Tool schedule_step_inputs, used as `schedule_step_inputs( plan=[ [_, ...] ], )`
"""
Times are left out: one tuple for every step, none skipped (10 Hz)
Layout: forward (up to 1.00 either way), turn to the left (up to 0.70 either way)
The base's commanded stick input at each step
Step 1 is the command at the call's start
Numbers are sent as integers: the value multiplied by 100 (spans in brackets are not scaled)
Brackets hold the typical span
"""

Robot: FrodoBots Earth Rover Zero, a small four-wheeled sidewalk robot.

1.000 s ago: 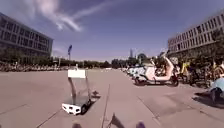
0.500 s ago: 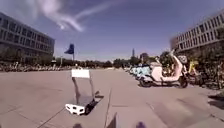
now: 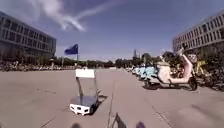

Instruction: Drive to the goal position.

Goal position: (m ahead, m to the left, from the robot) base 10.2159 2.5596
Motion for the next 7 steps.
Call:
schedule_step_inputs(
  plan=[
    [70, -7],
    [70, 5],
    [70, -2],
    [70, -7],
    [70, -3],
    [70, 7],
    [70, -1]
  ],
)
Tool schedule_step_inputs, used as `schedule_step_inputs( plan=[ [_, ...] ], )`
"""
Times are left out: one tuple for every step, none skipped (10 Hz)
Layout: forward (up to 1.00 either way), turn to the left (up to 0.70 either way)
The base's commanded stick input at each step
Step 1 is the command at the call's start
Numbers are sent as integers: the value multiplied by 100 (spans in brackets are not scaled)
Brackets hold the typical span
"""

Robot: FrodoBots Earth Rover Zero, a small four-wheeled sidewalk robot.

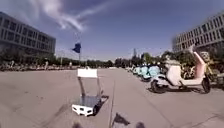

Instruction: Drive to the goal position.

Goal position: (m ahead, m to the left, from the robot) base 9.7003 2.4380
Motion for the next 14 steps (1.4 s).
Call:
schedule_step_inputs(
  plan=[
    [70, -7],
    [70, -7],
    [70, -7],
    [70, -7],
    [70, -7],
    [70, -7],
    [70, -7],
    [70, -7],
    [70, -7],
    [70, -7],
    [70, -7],
    [70, -7],
    [70, -7],
    [70, -7]
  ],
)
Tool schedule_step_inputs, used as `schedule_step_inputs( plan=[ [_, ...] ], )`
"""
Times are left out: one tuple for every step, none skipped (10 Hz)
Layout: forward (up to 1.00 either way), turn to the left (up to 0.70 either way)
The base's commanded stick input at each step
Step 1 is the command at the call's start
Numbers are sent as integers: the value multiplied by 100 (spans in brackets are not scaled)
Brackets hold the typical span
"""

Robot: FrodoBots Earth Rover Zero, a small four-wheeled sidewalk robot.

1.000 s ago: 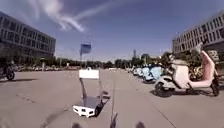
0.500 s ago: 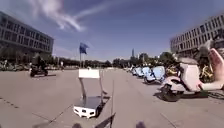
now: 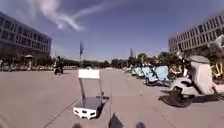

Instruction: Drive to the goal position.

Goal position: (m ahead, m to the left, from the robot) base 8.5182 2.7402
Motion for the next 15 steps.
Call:
schedule_step_inputs(
  plan=[
    [70, -7],
    [70, -7],
    [70, -7],
    [70, -7],
    [70, -7],
    [70, -7],
    [70, -7],
    [70, -7],
    [70, -7],
    [70, -7],
    [70, -7],
    [70, -7],
    [70, -7],
    [70, -7],
    [70, 1]
  ],
)
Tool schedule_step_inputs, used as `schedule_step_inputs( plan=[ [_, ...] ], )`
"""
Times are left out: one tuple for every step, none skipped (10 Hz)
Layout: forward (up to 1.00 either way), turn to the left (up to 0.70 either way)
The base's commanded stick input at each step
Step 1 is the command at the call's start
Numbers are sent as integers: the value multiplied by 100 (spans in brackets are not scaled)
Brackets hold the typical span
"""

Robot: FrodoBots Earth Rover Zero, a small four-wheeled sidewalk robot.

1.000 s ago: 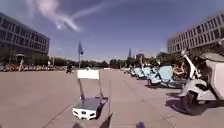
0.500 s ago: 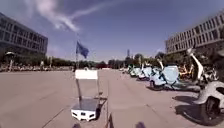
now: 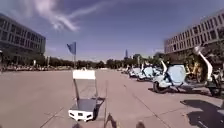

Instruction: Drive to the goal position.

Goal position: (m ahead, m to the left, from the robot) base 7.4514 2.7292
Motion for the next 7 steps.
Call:
schedule_step_inputs(
  plan=[
    [70, 7],
    [70, 7],
    [70, 7],
    [70, 7],
    [70, 7],
    [70, 7],
    [70, -7]
  ],
)
